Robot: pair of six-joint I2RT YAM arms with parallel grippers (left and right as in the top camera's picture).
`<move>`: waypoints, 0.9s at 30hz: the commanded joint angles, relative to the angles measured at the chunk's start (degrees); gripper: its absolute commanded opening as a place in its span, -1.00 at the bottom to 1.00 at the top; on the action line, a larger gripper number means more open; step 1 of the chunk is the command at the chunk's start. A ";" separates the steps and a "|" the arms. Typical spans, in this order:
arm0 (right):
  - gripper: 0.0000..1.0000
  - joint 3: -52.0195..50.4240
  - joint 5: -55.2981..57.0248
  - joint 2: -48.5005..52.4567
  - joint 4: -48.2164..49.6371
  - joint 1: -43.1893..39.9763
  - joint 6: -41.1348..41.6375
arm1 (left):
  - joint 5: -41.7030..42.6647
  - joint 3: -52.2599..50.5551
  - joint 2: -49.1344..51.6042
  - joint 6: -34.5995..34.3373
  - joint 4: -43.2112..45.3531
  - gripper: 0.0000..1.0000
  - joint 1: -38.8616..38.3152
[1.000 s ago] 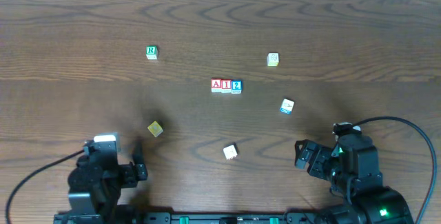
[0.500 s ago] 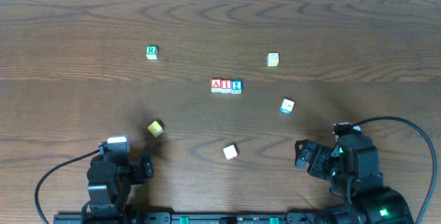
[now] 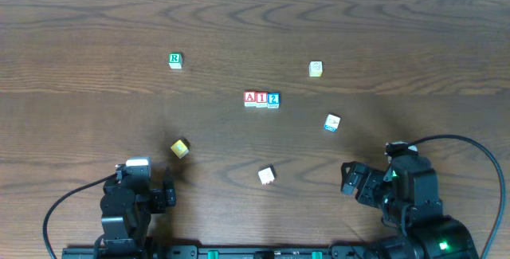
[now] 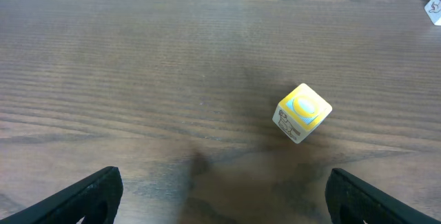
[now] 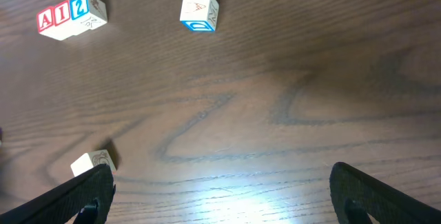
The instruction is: Spell out Ai2
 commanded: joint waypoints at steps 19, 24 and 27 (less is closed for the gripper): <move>0.98 -1.01 13.18 -5.46 2.19 -0.79 -8.90 | -1.07 -0.55 -0.42 1.01 -0.59 0.91 0.33; 0.98 -5.84 11.96 -17.35 6.91 -2.67 -23.28 | -1.07 -0.55 -0.42 1.01 -0.61 0.91 0.33; 0.98 -8.68 7.67 -22.05 8.46 -3.63 -30.84 | -1.07 -0.55 -0.42 1.01 -0.61 0.91 0.33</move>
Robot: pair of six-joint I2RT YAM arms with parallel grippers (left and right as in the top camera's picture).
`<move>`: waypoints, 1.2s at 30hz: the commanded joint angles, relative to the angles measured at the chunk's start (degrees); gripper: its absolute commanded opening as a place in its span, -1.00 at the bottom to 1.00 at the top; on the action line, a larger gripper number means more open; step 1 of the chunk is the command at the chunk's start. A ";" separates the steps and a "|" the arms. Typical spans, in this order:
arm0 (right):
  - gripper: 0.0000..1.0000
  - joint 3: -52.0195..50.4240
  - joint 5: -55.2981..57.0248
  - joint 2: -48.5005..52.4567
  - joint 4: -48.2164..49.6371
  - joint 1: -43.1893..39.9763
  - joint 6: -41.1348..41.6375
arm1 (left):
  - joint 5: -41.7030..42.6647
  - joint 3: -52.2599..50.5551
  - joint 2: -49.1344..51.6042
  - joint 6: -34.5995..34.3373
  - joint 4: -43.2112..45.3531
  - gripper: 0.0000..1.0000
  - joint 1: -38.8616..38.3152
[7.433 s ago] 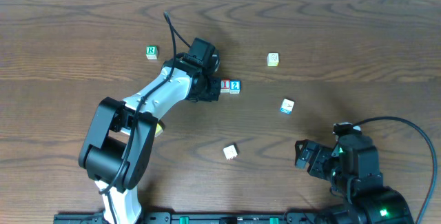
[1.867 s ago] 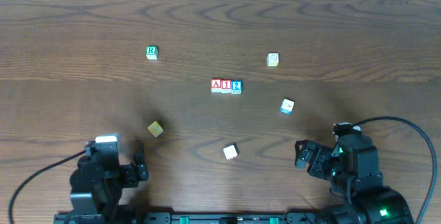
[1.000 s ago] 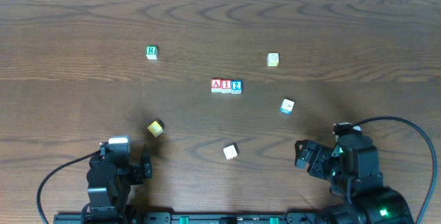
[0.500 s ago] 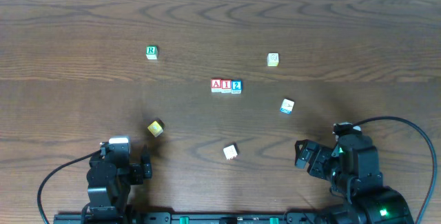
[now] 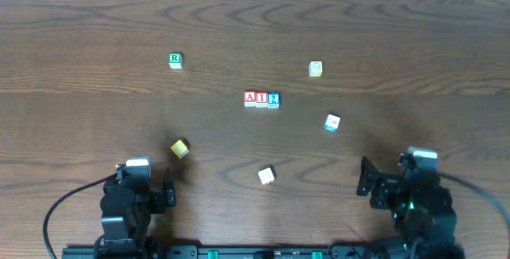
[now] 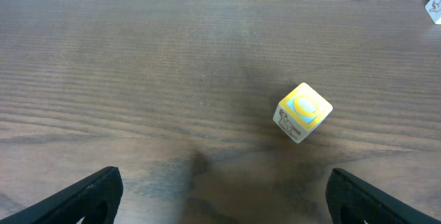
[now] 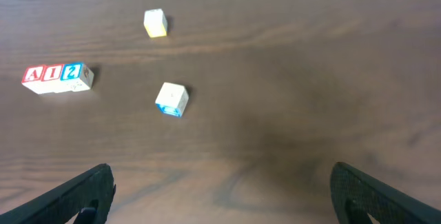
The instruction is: Spell out Ai2
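Three letter blocks stand side by side in a row at mid-table: a red A point(image 5: 250, 98), a red I point(image 5: 261, 99) and a blue 2 point(image 5: 273, 100). The same row point(image 7: 58, 78) shows at the left of the right wrist view. My left gripper point(image 5: 159, 198) is open at the near left edge, nothing between its fingers point(image 6: 83, 196). My right gripper point(image 5: 368, 186) is open at the near right, far from the row, fingers point(image 7: 386, 196) empty.
Loose blocks lie around: a green R block point(image 5: 175, 60) far left, a pale block point(image 5: 315, 68) far right, a blue-edged block point(image 5: 332, 123), a white block point(image 5: 266, 176) near the front, and a yellow block point(image 5: 180, 148) point(image 6: 303, 112) ahead of my left gripper.
My right gripper has moved back toward the near right edge and turned; its view now takes in the pale far block. The left arm and all blocks are unchanged.
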 commanded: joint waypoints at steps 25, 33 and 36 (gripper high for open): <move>0.99 -17.40 -9.01 -12.39 1.86 -1.64 -16.46 | -1.03 -0.55 -0.39 0.81 -0.50 0.91 0.33; 0.98 -17.40 -9.01 -12.39 1.84 -1.64 -16.46 | -1.03 -0.55 -0.39 0.81 -0.52 0.90 0.33; 0.99 -17.40 -9.01 -12.39 1.84 -1.64 -16.46 | -1.03 -0.55 -0.39 0.81 -0.50 0.91 0.33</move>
